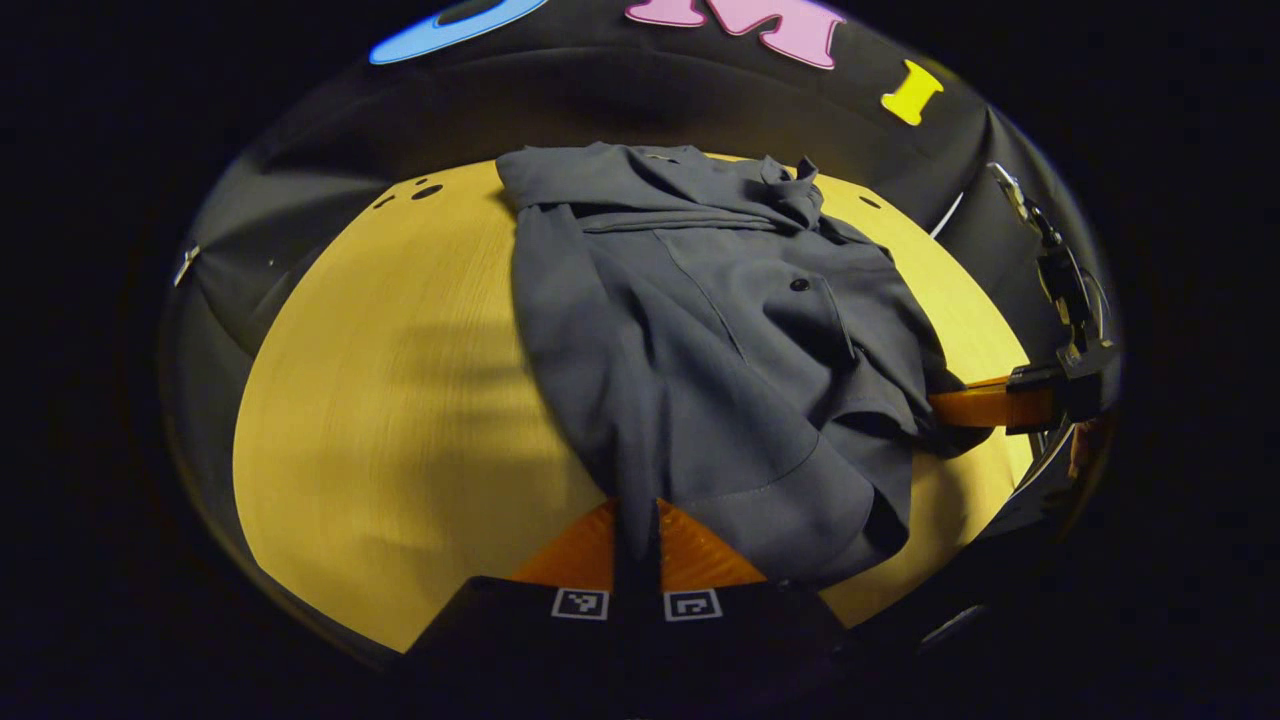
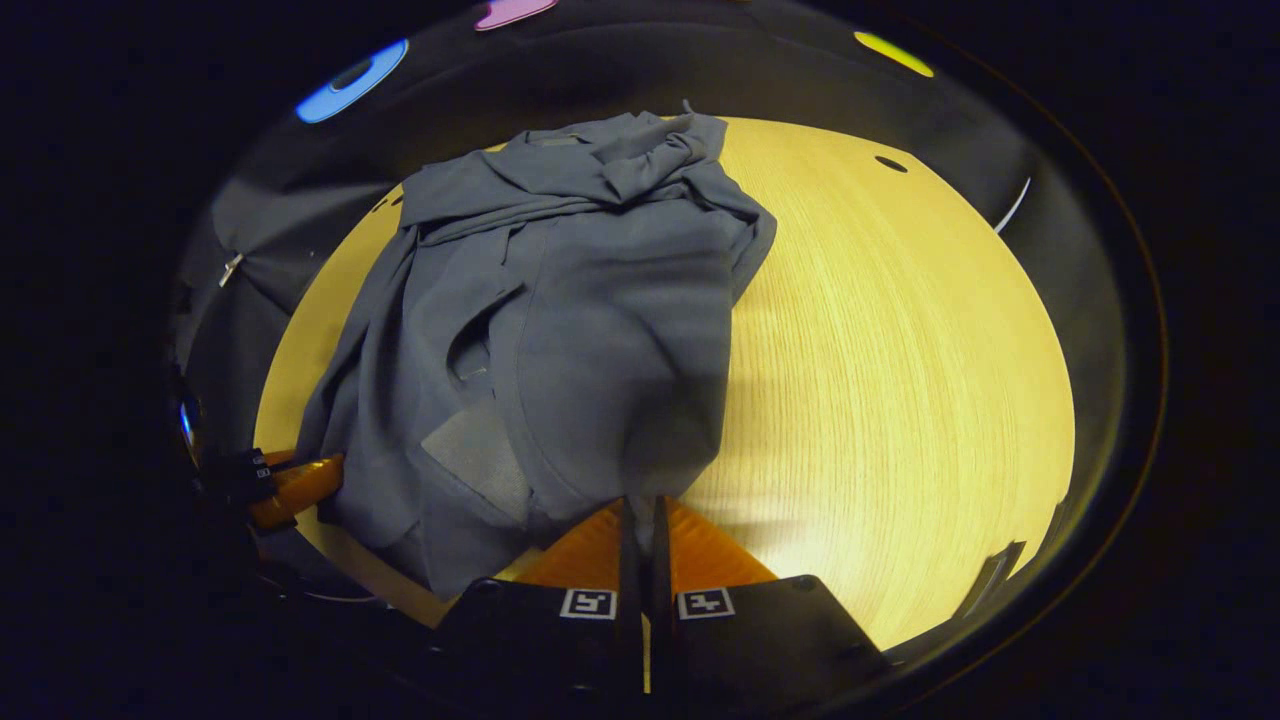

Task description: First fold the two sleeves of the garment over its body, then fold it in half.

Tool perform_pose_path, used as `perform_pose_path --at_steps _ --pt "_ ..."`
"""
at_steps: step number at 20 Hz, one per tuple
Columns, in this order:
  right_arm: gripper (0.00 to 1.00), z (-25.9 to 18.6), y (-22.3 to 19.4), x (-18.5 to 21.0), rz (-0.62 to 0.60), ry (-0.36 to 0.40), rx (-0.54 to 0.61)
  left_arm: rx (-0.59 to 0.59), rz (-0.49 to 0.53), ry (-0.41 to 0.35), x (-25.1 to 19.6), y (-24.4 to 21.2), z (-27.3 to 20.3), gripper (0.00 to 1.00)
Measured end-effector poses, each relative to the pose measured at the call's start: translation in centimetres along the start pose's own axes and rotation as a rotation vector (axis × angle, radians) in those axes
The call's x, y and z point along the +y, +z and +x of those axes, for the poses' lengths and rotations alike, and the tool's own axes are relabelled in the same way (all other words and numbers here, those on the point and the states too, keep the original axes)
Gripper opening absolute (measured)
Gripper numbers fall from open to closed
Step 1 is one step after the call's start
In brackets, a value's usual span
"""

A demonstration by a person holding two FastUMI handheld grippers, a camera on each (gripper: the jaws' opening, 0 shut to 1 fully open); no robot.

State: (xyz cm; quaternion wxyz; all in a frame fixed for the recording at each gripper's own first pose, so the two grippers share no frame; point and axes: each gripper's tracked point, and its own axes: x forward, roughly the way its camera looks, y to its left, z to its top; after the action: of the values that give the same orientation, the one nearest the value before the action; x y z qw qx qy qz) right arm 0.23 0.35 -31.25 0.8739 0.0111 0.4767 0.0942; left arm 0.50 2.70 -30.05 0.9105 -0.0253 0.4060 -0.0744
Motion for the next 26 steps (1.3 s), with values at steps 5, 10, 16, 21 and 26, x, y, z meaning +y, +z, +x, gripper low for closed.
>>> perform_pose_path --at_steps 5,10,16,21,26 --pt "0.08 -1.6 2.7 -0.1 -0.006 0.007 -0.083 -0.061 -0.043 -0.029 0.0 2.7 -2.4 0.06" --pt "0.08 -3.2 6.4 0.2 -0.017 0.015 -0.154 -0.106 -0.141 -0.067 -0.3 6.6 -4.5 0.06" --pt "0.08 -4.7 13.6 1.1 -0.015 0.048 -0.279 -0.191 -0.200 -0.099 -0.1 12.6 -6.2 0.05" --pt "0.07 -4.5 19.1 1.5 -0.018 0.070 -0.351 -0.266 -0.219 -0.107 0.8 18.0 -6.7 0.06" --pt "0.07 -4.6 25.1 1.7 -0.012 0.087 -0.427 -0.357 -0.215 -0.106 2.0 24.5 -6.7 0.05"
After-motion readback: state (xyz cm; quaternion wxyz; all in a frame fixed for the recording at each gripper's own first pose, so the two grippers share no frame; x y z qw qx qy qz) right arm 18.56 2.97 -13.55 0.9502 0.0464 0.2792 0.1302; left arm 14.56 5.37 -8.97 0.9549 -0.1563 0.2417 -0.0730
